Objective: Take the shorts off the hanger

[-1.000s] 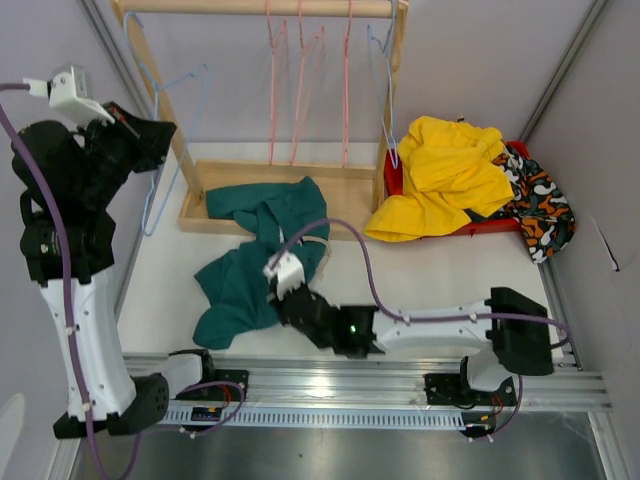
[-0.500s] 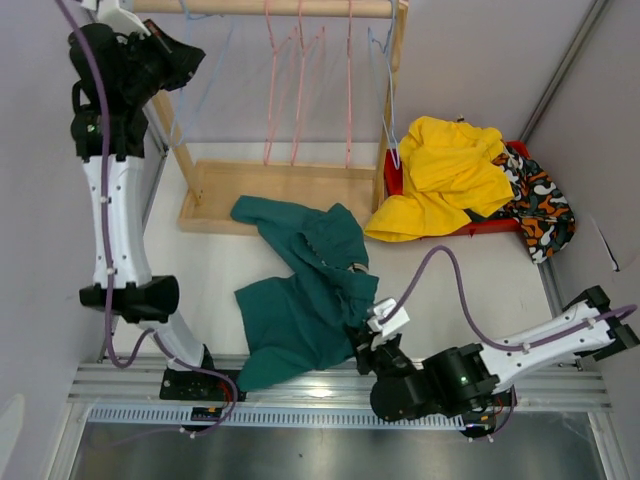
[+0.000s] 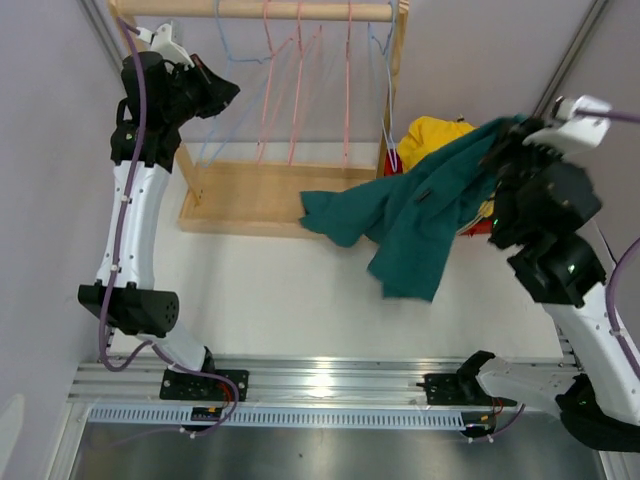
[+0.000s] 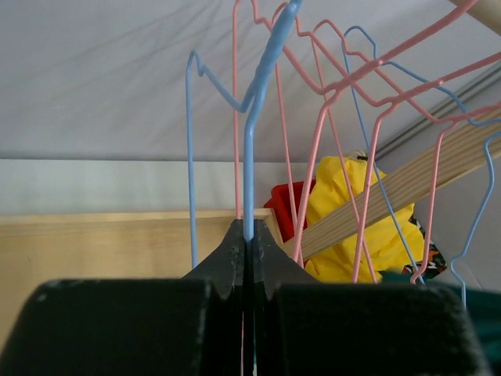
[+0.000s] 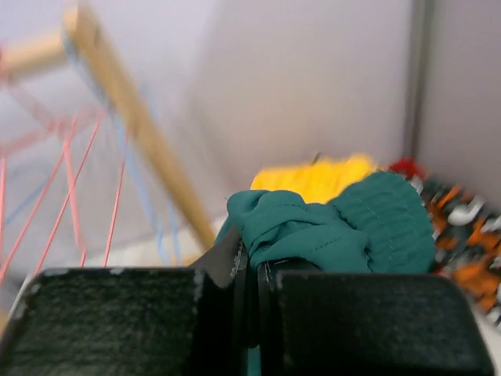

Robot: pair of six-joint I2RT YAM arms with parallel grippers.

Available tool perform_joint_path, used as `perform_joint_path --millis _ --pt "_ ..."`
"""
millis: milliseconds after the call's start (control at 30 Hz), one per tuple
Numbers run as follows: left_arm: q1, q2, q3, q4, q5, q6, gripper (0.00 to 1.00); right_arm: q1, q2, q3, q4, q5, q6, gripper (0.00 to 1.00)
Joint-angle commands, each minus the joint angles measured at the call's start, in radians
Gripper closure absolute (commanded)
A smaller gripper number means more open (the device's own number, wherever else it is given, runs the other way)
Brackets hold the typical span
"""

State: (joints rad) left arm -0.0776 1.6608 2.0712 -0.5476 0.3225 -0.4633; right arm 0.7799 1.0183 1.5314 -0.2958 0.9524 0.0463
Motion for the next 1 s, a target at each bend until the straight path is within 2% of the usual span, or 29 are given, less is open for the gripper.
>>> perform_joint_path --millis 0,100,133,167,200,233,333,433,533,633,700,733,833,933,967 --pt "0.001 -0.119 -0.039 0.061 -0.01 0.049 1.0 -0.237 0.145 0.205 0.221 -0.315 -0.262 1.0" --pt "0.001 -0.165 -0.098 0.074 -0.002 0.068 1.0 -0.402 0.312 0.413 0.173 -0.452 -0.194 1.0" --pt "0.001 -0.174 -0.124 0.077 0.003 0.069 1.0 -0.518 0.356 0.465 0.155 -0.504 -0.159 1.0" --pt "0.001 -0.191 -0.137 0.081 0.004 0.072 1.0 -0.574 0.402 0.516 0.15 -0.586 -0.122 1.0" --pt "0.001 -0.197 -0.149 0.086 0.004 0.069 1.0 -0.621 0.449 0.629 0.143 -0.625 -0.085 1.0" --pt "0.001 -0.202 -0.157 0.089 0.013 0.069 1.0 -0.693 0.553 0.683 0.138 -0.653 -0.038 1.0" --pt "0.001 -0.214 -0.172 0.1 0.016 0.061 1.0 -0.767 0.74 0.835 0.177 -0.725 0.018 1.0" --pt "0.001 -0.225 -0.168 0.095 0.015 0.068 1.0 -0.806 0.859 0.843 0.226 -0.794 0.064 1.0" --pt "0.001 -0.231 -0.171 0.087 0.01 0.075 1.0 -0.831 0.901 0.75 0.334 -0.868 0.115 1.0" --pt "0.001 -0.239 -0.178 0.083 -0.002 0.081 1.0 -0.835 0.91 0.549 0.417 -0.931 0.167 1.0" --pt "0.001 -0.242 -0.175 0.074 -0.01 0.083 1.0 -0.823 0.872 0.336 0.476 -0.94 0.196 1.0" --pt "0.001 -0.242 -0.166 0.072 -0.011 0.084 1.0 -0.817 0.85 0.253 0.562 -0.928 0.207 1.0" --pt "0.001 -0.231 -0.134 0.049 -0.019 0.094 1.0 -0.794 0.754 -0.029 0.674 -0.854 0.259 1.0" --pt "0.001 -0.216 -0.1 0.031 -0.019 0.094 1.0 -0.78 0.639 -0.255 0.736 -0.778 0.322 1.0" --pt "0.001 -0.202 -0.079 0.029 -0.016 0.091 1.0 -0.753 0.613 -0.296 0.736 -0.771 0.331 0.79"
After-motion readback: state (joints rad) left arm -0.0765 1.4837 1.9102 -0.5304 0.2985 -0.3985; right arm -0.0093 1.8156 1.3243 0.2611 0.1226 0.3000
